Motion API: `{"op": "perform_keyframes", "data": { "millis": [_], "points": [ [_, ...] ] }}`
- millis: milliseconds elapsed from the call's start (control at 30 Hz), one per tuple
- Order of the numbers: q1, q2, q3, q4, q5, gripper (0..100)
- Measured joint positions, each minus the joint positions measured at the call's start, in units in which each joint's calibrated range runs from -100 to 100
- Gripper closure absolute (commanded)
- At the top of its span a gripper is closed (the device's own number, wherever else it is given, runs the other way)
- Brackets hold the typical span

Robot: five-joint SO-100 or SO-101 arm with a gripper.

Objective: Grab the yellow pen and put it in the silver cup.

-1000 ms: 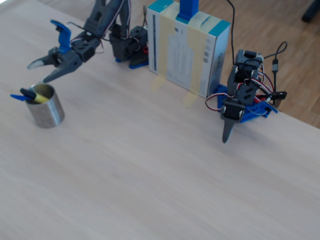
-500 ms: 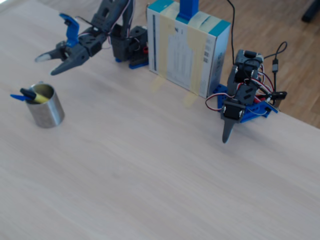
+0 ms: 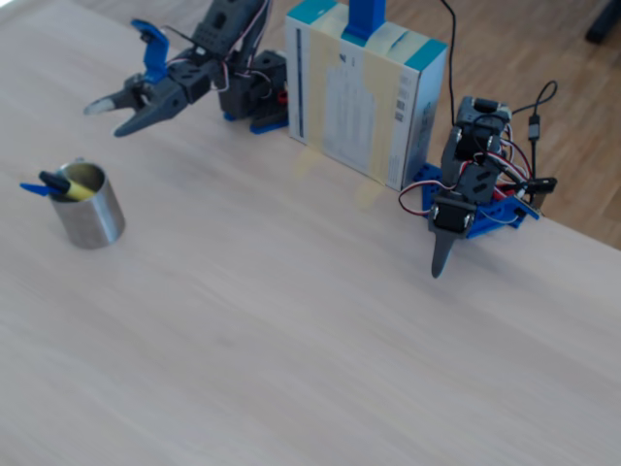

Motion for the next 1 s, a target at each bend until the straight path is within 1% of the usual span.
{"op": "perform_keyframes", "data": {
  "millis": [233, 533, 700, 1000],
  "points": [
    [0.0, -7.7, 1.4, 10.0, -0.2, 58],
    [0.0, -17.1, 8.4, 15.3, -1.5, 58],
    [0.3, -20.7, 9.0, 16.3, -1.5, 58],
    [2.5, -28.5, 9.8, 27.1, -1.5, 58]
  ]
}}
